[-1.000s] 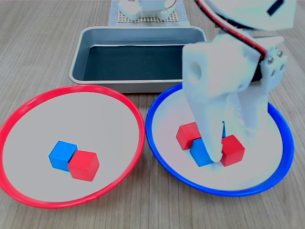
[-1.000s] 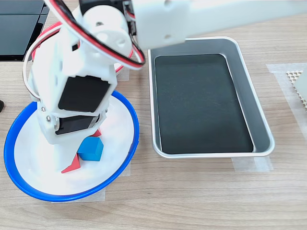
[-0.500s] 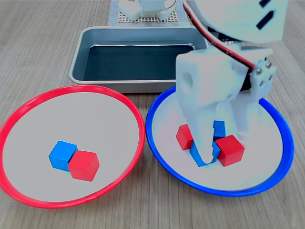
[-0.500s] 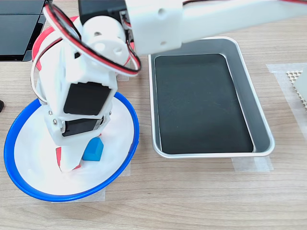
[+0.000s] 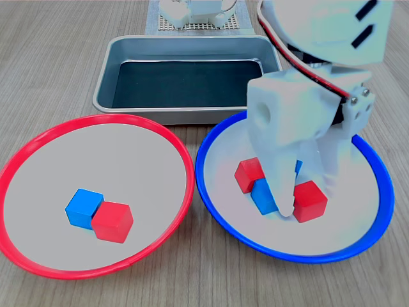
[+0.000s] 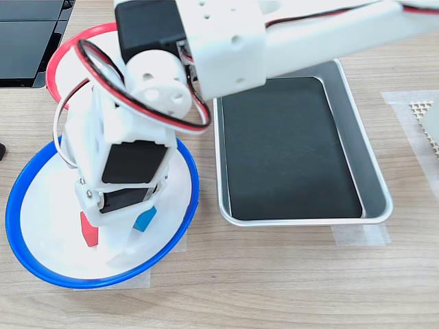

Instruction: Relocate any misplaced blocks to their matching dishes.

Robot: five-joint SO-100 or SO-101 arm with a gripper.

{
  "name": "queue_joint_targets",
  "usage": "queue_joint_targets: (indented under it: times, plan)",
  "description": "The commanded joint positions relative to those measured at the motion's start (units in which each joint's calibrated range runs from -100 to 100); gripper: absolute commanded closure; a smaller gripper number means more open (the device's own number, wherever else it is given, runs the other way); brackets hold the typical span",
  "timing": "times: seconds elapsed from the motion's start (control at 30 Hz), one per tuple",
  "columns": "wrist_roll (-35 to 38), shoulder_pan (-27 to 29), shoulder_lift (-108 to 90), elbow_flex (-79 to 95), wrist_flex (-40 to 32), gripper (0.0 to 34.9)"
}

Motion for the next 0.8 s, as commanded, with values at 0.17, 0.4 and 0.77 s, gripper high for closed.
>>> queue_joint_targets:
  times: [0.17,0.4,0.77]
  plan:
    - [0.10,-0.54,-1.05,-0.69,-0.86,16.3]
    - [-0.05,-0.63,-0.37,-1.24,-0.86,19.2]
    - [-0.10,-1.01,0.66,-1.97,-0.86,32.9]
